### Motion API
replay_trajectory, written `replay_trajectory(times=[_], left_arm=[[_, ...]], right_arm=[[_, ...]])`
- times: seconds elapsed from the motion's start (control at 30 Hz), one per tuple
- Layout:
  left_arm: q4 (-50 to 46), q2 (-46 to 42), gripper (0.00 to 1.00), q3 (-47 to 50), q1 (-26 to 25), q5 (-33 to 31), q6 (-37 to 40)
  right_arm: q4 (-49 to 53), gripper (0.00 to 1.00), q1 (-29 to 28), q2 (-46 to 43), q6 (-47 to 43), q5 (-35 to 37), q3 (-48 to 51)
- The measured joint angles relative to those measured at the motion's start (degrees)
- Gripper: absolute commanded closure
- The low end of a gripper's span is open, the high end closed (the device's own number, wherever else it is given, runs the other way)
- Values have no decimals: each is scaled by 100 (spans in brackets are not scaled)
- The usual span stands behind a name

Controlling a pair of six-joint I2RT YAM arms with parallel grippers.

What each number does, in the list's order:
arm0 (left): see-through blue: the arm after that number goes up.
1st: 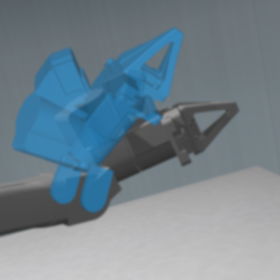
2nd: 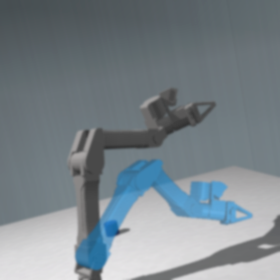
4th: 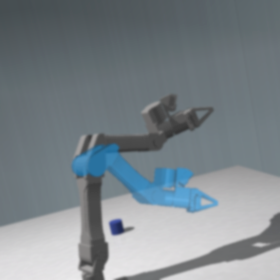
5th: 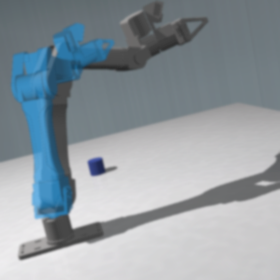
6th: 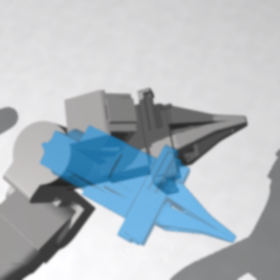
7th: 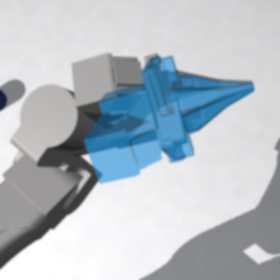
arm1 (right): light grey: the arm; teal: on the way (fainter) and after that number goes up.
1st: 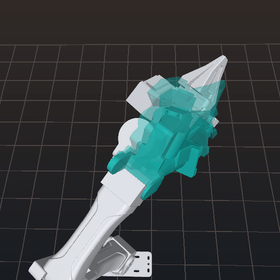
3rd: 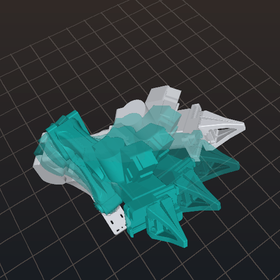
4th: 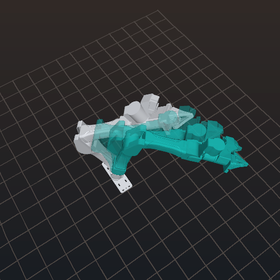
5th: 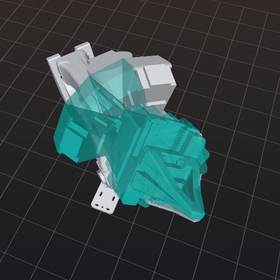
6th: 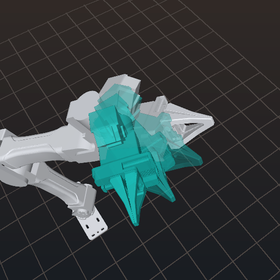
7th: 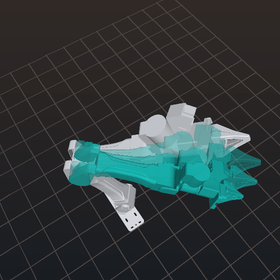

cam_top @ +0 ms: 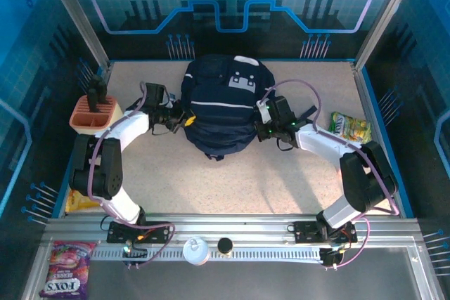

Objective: Pack the student bag

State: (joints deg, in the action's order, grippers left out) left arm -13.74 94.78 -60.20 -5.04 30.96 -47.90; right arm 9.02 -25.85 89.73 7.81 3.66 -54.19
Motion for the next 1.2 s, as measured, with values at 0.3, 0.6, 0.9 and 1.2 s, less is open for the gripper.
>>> replay_trajectory(times=[0.3, 0.6, 0.9, 1.2], left_arm=[[-581, 184, 100, -328, 87, 142, 909], [-857, 286, 100, -501, 120, 201, 1300], [-957, 321, 100, -562, 136, 262, 1502], [-957, 365, 100, -560, 146, 363, 1504]], right_arm=[[44, 100, 343, 719, 17, 50, -721], [516, 100, 514, 1399, 118, 219, -1698], [1073, 95, 680, 2013, 422, 284, -2610], [1543, 93, 688, 2391, 872, 361, -3246]])
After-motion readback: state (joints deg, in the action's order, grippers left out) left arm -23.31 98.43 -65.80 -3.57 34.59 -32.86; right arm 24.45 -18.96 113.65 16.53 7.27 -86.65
